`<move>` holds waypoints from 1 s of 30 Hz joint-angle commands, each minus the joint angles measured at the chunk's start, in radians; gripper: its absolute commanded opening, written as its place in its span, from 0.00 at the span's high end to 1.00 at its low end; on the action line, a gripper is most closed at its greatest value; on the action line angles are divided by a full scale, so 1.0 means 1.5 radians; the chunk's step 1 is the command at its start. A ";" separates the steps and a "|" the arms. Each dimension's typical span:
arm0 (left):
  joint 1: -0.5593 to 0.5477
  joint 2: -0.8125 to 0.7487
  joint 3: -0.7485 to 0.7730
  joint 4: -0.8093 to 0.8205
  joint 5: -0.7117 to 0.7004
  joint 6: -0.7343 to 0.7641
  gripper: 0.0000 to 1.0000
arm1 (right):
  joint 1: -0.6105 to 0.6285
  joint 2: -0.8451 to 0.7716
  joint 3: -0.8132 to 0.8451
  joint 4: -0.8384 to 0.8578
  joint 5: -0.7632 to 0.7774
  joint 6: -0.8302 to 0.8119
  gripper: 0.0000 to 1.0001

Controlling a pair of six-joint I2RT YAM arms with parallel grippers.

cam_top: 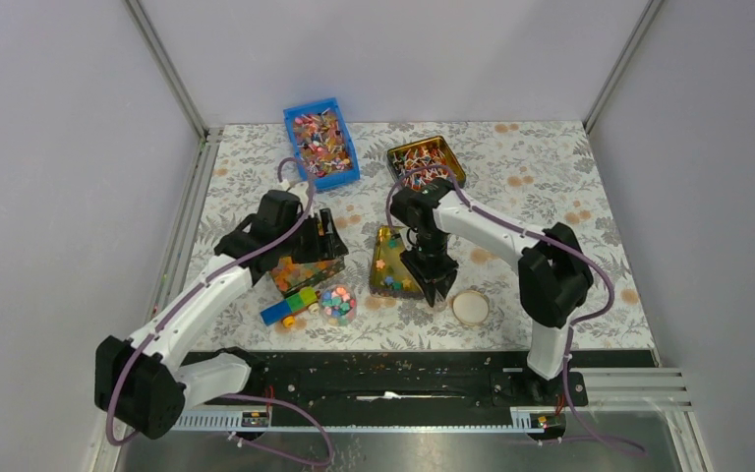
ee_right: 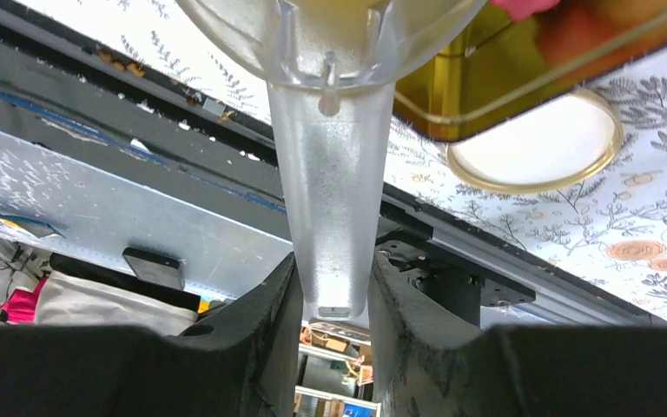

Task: Pack the candies
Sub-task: Scoop the fake candies from the storage box, then place the fake candies in the packing bottle.

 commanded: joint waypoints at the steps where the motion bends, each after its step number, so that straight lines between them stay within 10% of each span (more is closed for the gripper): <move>1: 0.020 -0.055 -0.026 0.005 0.009 -0.006 0.34 | 0.021 -0.072 0.010 -0.059 0.028 0.004 1.00; 11: 0.035 -0.147 -0.065 -0.021 -0.015 -0.012 0.29 | 0.110 -0.079 0.082 -0.146 0.044 -0.003 1.00; 30: 0.035 -0.283 -0.090 -0.107 -0.128 -0.001 0.13 | 0.240 -0.039 0.070 -0.072 -0.271 0.044 1.00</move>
